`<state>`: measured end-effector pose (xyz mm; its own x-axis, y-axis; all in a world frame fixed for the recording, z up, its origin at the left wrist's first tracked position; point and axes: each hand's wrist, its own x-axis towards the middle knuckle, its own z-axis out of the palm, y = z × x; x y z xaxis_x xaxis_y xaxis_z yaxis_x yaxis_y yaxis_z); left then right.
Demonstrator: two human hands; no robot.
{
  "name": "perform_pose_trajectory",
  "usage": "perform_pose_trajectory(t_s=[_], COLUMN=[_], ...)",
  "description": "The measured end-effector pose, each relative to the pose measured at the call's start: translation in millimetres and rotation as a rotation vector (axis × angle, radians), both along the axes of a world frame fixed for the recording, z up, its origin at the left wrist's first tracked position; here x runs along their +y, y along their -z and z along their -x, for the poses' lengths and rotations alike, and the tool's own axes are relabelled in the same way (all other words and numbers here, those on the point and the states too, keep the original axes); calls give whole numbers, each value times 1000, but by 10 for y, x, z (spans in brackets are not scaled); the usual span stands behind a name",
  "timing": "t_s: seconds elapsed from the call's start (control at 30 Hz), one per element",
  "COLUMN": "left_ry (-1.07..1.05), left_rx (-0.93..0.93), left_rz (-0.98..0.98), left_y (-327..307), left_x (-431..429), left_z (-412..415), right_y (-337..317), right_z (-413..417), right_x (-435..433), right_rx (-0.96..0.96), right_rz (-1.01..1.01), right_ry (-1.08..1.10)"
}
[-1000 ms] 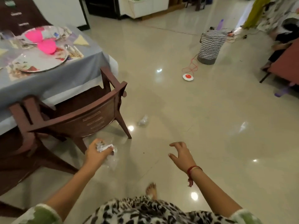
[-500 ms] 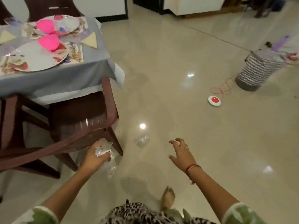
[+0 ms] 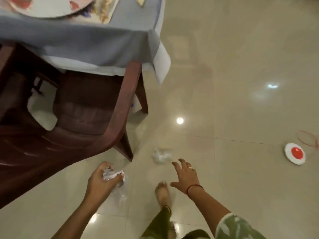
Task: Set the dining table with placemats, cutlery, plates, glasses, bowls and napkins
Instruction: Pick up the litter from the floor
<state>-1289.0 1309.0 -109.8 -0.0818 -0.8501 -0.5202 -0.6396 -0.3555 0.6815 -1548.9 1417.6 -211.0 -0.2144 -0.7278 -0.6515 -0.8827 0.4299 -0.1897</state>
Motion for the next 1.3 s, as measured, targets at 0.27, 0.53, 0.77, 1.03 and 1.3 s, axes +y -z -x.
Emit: perform_pose_trajectory(t_s=[0.27, 0.53, 0.77, 1.03, 1.3], left_ry=[-156, -134, -217, -175, -89], left_rx=[-113, -252, -248, -136, 143], left_rz=[-89, -75, -76, 118, 11], left_y=[1766, 3072, 2754, 1204, -530], left_x=[-201, -428, -272, -299, -492], left_z=[674, 599, 800, 1893, 2696], right_y=[2426, 4293, 3844, 1538, -988], right_z=[295, 321, 331, 1346, 2407], right_x=[-767, -1063, -917, -626, -659], right_rx=[7, 5, -246, -662, -917], right_rz=[-83, -16, 4, 442, 822], right_ry=[-172, -284, 204, 840, 900])
